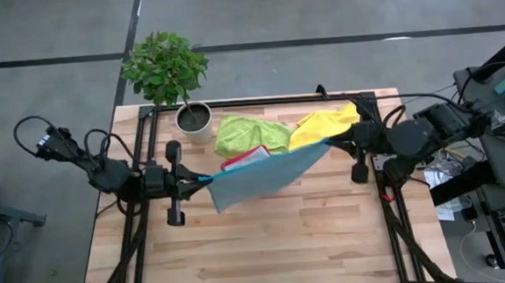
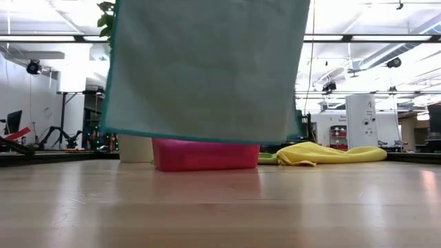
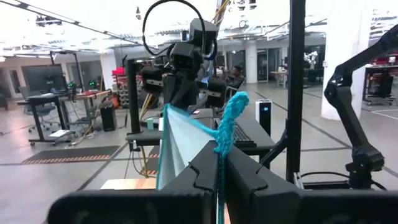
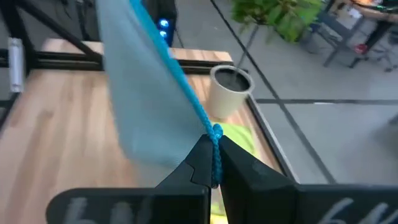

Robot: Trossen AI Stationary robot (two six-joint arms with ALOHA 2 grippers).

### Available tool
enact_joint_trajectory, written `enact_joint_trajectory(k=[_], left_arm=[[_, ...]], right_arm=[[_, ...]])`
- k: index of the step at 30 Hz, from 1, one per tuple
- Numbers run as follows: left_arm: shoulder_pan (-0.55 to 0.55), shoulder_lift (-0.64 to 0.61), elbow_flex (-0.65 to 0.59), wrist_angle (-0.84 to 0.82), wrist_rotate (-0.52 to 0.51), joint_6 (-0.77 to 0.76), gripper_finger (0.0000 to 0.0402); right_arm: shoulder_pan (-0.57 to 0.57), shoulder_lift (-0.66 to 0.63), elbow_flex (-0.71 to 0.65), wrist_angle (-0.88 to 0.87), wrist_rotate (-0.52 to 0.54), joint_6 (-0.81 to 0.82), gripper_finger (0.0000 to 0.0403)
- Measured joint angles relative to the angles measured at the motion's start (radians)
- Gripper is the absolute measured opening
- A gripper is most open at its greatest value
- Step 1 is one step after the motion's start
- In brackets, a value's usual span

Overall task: Fold microfiber towels
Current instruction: Fold the blue microfiber cloth

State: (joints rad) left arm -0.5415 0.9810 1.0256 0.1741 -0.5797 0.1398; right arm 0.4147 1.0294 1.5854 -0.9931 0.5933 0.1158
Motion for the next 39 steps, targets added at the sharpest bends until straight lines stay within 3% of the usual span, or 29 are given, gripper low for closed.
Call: enact_joint_trajectory(k=[3,13,17,23,31,36,39], left_arm=[[0.001,0.014,-0.001,0.001,-0.002,-0.013,0.0000],[-0.083,0.167,-0.018,-0.008,0.027,-0.136,0.0000],[-0.116,0.222,-0.010,-0.007,0.027,-0.185,0.0000],[-0.109,0.212,0.041,0.001,-0.004,-0.149,0.0000],[-0.056,0.096,0.044,-0.011,-0.018,-0.029,0.0000],[-0.051,0.059,0.043,-0.039,-0.018,0.002,0.0000],[-0.057,0.068,0.032,-0.058,0.000,-0.010,0.0000]], right_arm=[[0.000,-0.001,0.001,-0.077,-0.011,0.059,0.0009],[0.099,0.006,-0.098,-0.179,-0.346,0.306,0.0009],[0.169,0.019,-0.136,-0.178,-0.361,0.356,0.0009],[0.185,0.026,-0.100,-0.182,-0.148,0.355,0.0009],[0.185,0.014,-0.009,-0.180,0.173,0.250,0.0009],[0.185,0.014,0.014,-0.175,0.196,0.227,0.0008],[0.185,0.015,0.014,-0.189,0.139,0.247,0.0009]])
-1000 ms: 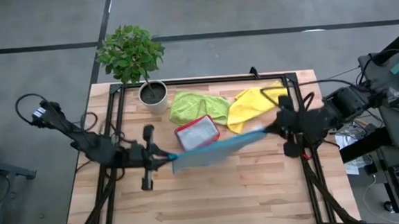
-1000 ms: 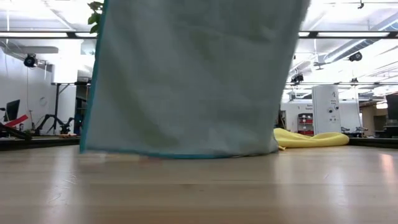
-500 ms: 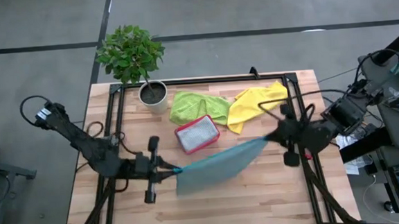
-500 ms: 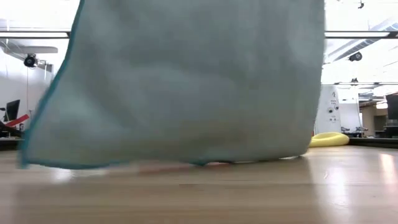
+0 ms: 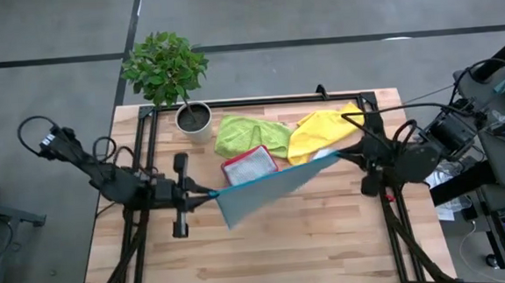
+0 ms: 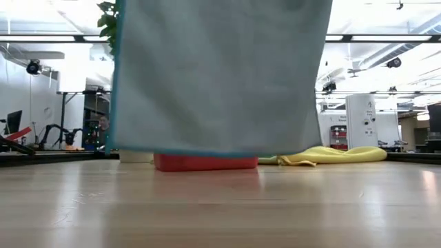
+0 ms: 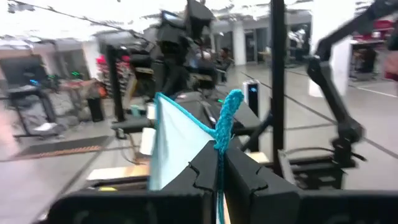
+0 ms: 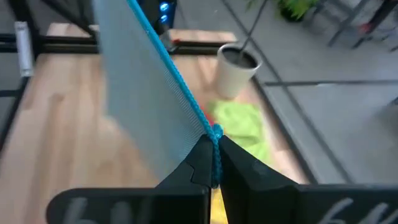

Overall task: Fold microfiber towels
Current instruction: Fold the blue microfiber cloth

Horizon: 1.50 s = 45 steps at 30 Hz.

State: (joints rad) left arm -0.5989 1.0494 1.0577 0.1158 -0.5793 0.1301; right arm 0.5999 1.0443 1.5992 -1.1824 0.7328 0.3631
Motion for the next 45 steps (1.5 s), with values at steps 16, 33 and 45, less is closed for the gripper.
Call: enact_joint_trajectory(k=[16,33,45], left_arm=[[-0.139,0.313,-0.024,0.002,0.112,-0.349,0.0000],[-0.173,0.613,-0.017,0.176,0.401,-0.717,0.0000],[-0.162,0.677,-0.044,0.192,0.428,-0.728,0.0000]], right_arm=[[0.151,0.153,-0.164,-0.001,-0.499,0.384,0.0009],[0.261,0.504,-0.232,0.351,-0.871,0.501,0.0009],[0.181,0.515,-0.336,0.510,-0.946,0.451,0.0009]])
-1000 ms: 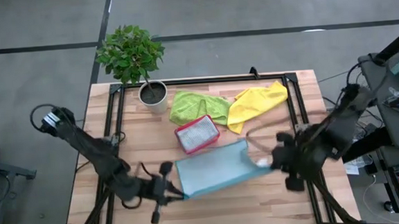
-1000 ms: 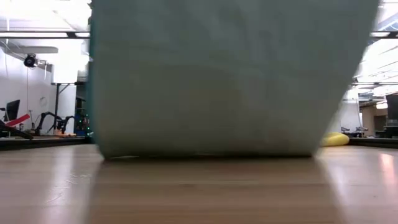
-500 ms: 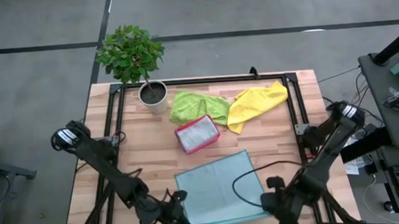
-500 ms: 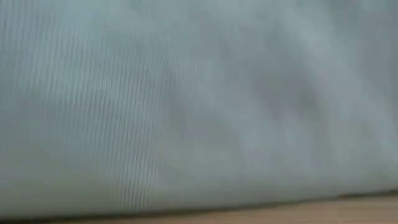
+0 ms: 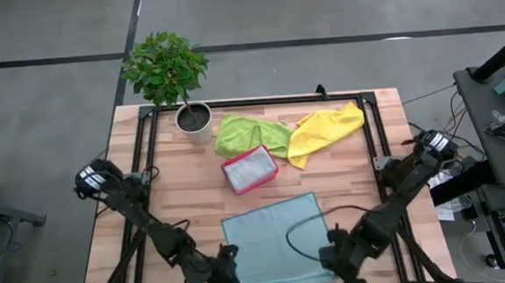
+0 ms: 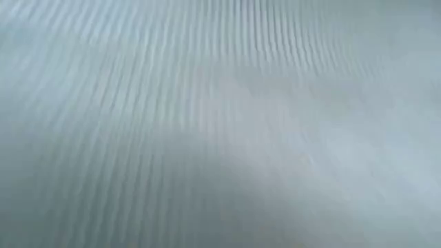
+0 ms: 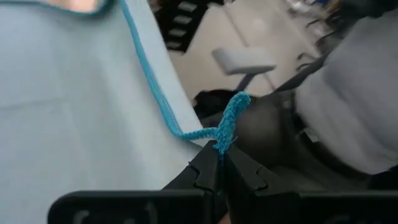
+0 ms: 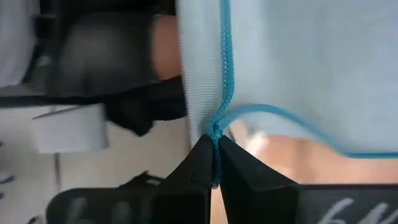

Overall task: Fold microfiber towels
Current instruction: Fold the blue microfiber cloth

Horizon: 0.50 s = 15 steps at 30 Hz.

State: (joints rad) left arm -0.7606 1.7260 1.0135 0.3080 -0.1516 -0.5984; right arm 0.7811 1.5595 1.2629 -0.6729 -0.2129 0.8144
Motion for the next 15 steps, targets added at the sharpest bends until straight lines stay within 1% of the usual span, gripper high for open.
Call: enact_joint_trajectory(k=[3,9,15], left_arm=[[0.025,-0.001,-0.006,-0.076,-0.018,-0.009,0.0000],[0.068,-0.034,-0.006,-0.311,-0.048,-0.086,0.0000],[0.099,-0.053,-0.006,-0.515,-0.127,-0.153,0.0000]], right_arm=[[-0.060,0.000,-0.017,-0.066,0.030,-0.047,0.0009],[-0.182,-0.001,-0.022,-0.231,0.104,-0.162,0.0009],[-0.290,-0.001,-0.040,-0.272,0.161,-0.255,0.0009]])
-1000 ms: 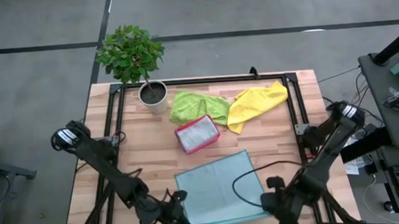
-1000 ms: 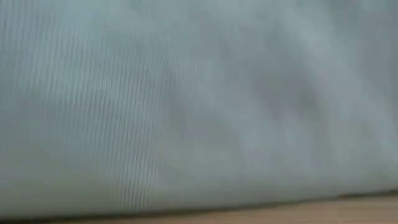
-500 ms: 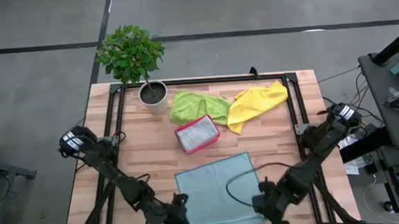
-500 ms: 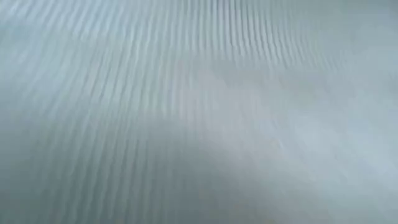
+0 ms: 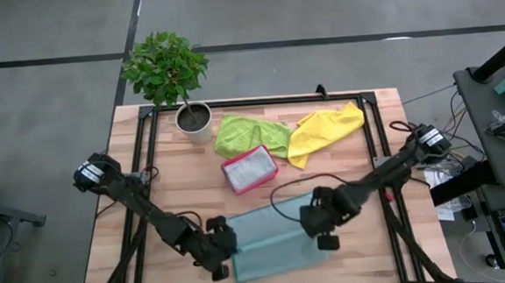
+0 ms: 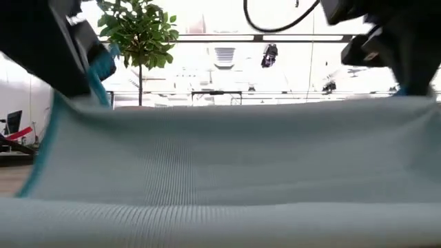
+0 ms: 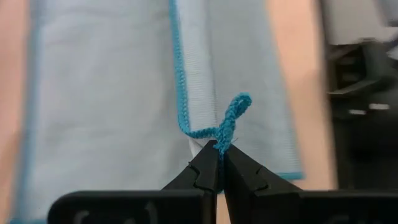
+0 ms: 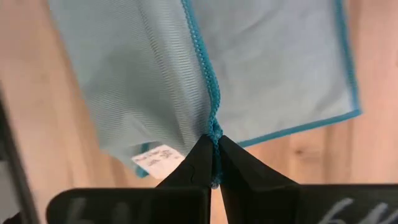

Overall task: Fold microfiber towels
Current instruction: Fold the blue microfiber cloth

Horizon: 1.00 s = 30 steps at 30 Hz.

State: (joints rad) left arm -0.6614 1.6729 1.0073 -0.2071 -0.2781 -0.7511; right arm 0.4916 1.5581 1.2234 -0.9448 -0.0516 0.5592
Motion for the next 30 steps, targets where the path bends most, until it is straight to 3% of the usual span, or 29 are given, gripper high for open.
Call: enact_joint_trajectory(k=[5,16,30], left_arm=[[0.021,-0.004,0.000,-0.122,-0.055,-0.055,0.0000],[0.060,-0.005,0.000,-0.192,-0.095,-0.066,0.0000],[0.066,-0.006,0.000,-0.229,-0.070,-0.161,0.0000]], right_arm=[[-0.058,0.000,-0.009,-0.005,0.029,-0.049,0.0009],[-0.141,0.000,-0.054,-0.004,0.090,-0.107,0.0009],[-0.170,0.000,-0.120,0.098,0.157,-0.223,0.0009]])
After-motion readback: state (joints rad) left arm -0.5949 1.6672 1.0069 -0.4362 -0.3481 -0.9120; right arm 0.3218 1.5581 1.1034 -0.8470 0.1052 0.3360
